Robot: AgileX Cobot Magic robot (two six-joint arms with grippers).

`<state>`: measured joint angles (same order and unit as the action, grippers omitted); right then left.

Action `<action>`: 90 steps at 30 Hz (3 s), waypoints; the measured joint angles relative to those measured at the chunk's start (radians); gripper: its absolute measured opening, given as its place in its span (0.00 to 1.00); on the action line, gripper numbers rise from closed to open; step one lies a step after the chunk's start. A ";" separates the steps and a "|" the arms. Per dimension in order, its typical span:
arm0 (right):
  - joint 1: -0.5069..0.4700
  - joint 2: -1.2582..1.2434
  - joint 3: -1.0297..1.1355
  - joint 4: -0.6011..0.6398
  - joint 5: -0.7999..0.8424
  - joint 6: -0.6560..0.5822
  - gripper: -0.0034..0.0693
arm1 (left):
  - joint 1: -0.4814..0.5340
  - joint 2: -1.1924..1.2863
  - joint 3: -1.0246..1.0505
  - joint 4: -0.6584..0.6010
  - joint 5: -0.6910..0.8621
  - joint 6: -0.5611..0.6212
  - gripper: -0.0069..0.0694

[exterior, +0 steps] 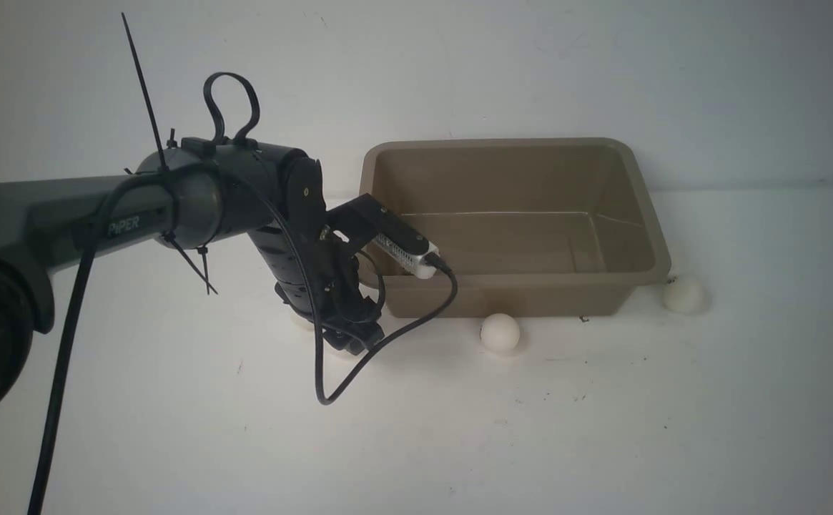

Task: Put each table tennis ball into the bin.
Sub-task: Use the left arm to clamp the table tennis ball closest to it, then use the left arm to put the table tennis ball into the box, then use the left arm to clamp the table tennis ball closest to it

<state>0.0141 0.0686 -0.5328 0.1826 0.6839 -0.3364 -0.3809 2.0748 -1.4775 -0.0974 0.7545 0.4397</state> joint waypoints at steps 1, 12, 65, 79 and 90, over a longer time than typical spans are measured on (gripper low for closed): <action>0.000 0.000 0.000 0.000 0.000 0.000 0.38 | 0.000 0.000 0.000 0.000 0.000 0.000 0.68; 0.000 0.000 0.000 0.019 0.000 0.000 0.38 | 0.000 0.009 0.000 0.000 0.000 -0.008 0.66; 0.000 0.000 0.000 0.025 -0.027 0.000 0.38 | 0.000 -0.057 -0.164 -0.398 -0.081 0.328 0.56; 0.000 0.000 0.000 0.022 -0.013 -0.012 0.38 | 0.000 0.040 -0.373 -0.374 0.074 0.368 0.74; 0.000 0.000 0.000 0.020 -0.006 -0.020 0.38 | 0.058 -0.070 -0.382 -0.277 0.209 0.228 0.73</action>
<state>0.0141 0.0686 -0.5328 0.2026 0.6777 -0.3562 -0.3227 2.0047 -1.8595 -0.3740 0.9638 0.6676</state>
